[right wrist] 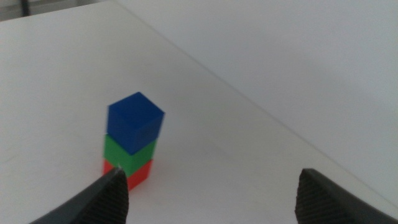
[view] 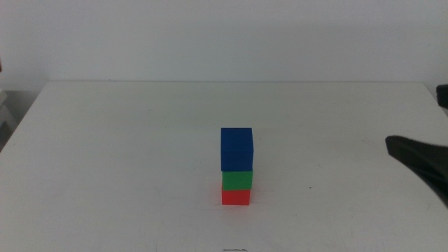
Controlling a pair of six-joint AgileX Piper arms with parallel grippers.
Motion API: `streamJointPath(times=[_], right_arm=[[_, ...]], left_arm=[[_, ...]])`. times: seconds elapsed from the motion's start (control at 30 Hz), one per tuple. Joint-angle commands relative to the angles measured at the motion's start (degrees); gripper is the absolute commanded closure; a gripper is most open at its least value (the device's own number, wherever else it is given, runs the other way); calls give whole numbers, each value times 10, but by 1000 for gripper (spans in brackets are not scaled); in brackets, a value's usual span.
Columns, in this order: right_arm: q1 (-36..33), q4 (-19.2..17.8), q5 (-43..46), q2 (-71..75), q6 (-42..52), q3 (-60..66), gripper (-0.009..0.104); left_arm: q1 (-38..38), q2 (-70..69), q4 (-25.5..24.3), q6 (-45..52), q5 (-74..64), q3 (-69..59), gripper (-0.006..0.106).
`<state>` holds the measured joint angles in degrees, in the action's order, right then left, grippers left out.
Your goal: Stack red cubes first, then green, then blue cubes in a specific spot.
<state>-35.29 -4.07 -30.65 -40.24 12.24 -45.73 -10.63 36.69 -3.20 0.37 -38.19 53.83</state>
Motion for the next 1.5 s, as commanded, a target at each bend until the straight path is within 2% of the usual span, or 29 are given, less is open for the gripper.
streamJointPath(times=[0.0, 0.1, 0.33, 0.53, 0.7, 0.87, 1.3, 1.47], right_arm=[[16, -27, 103, 16, 5, 25, 11], [69, -23, 120, 57, 5, 76, 11], [263, 19, 124, 202, 5, 208, 11], [356, 32, 134, 341, 5, 322, 11], [377, 32, 155, 423, 5, 395, 11], [378, 35, 219, 421, 5, 449, 11], [378, 33, 239, 421, 5, 464, 11], [378, 33, 239, 421, 5, 464, 11]], left_arm=[[0, -41, -4, 0, 120, -47, 7], [0, -87, 4, 0, 159, -117, 7], [0, -195, 5, 0, 201, -266, 7], [0, -287, 32, 0, 252, -394, 7], [0, -345, 45, 0, 301, -488, 7], [0, -378, 45, 0, 338, -556, 7], [0, -382, 44, 0, 328, -553, 7], [43, -387, 44, 0, 326, -553, 7]])
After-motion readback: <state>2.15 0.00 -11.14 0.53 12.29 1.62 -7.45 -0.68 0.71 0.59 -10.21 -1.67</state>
